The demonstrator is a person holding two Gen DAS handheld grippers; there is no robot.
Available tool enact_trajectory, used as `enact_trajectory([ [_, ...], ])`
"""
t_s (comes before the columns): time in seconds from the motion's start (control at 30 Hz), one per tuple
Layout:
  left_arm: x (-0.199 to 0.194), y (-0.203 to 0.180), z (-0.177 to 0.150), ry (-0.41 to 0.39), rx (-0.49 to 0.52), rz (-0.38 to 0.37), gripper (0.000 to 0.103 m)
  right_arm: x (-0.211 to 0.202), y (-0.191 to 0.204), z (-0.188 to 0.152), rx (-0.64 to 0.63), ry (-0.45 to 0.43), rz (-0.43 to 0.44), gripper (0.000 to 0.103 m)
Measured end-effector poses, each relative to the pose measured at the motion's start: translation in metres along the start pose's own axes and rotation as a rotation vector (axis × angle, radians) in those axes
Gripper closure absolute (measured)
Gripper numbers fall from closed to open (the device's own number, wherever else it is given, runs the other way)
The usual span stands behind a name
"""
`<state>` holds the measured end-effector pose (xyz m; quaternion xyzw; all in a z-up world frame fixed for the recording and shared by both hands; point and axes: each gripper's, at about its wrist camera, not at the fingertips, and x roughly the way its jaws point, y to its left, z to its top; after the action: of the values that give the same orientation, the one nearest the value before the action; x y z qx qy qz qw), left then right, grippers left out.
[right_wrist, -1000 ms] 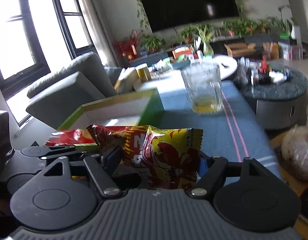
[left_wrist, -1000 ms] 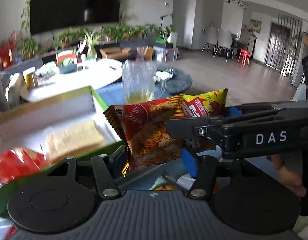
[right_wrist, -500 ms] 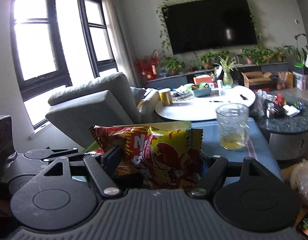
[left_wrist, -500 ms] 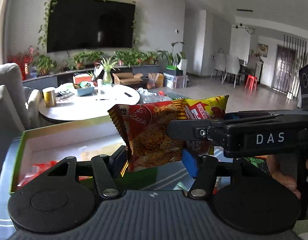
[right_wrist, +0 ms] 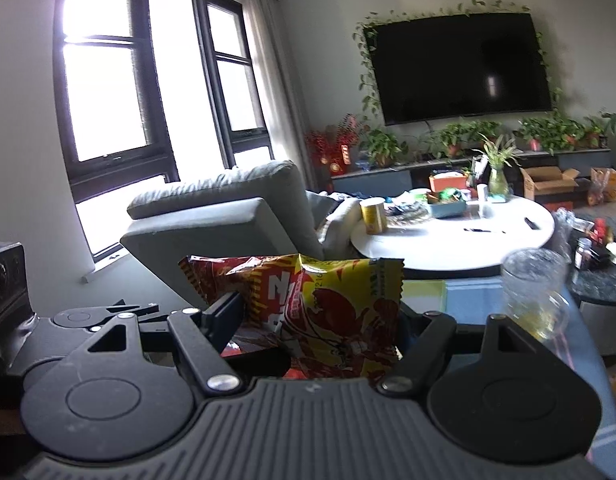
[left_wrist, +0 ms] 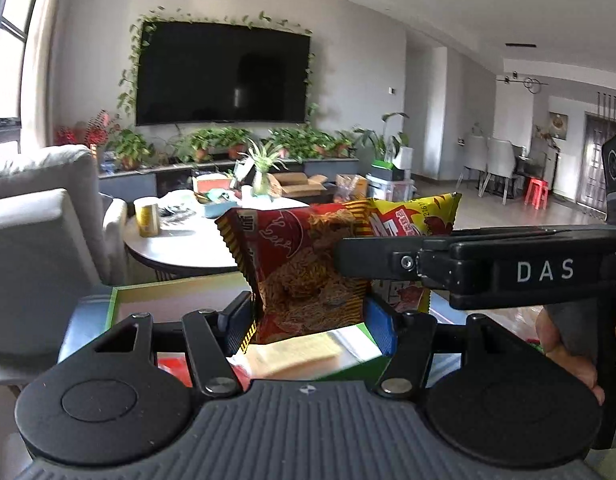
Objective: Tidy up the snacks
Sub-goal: 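Lift the red-and-yellow snack bag with both tools toward the green box, then carry the red-and-yellow snack bag with both tools over the green box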
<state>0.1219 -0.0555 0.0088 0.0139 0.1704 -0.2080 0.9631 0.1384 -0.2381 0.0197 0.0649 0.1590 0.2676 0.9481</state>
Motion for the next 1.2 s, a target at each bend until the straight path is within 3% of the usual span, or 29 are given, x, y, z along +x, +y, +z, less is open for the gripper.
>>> enact_trajectory([
  [0.53,0.013,0.039,0.002,-0.009,-0.006,0.080,0.046,0.049,0.005,0.012,0.017,0.001,0.079,0.031],
  [1.2,0.045,0.066,-0.006,0.033,-0.055,0.104,0.046,0.089,0.004,0.007,0.054,0.054,0.082,0.031],
])
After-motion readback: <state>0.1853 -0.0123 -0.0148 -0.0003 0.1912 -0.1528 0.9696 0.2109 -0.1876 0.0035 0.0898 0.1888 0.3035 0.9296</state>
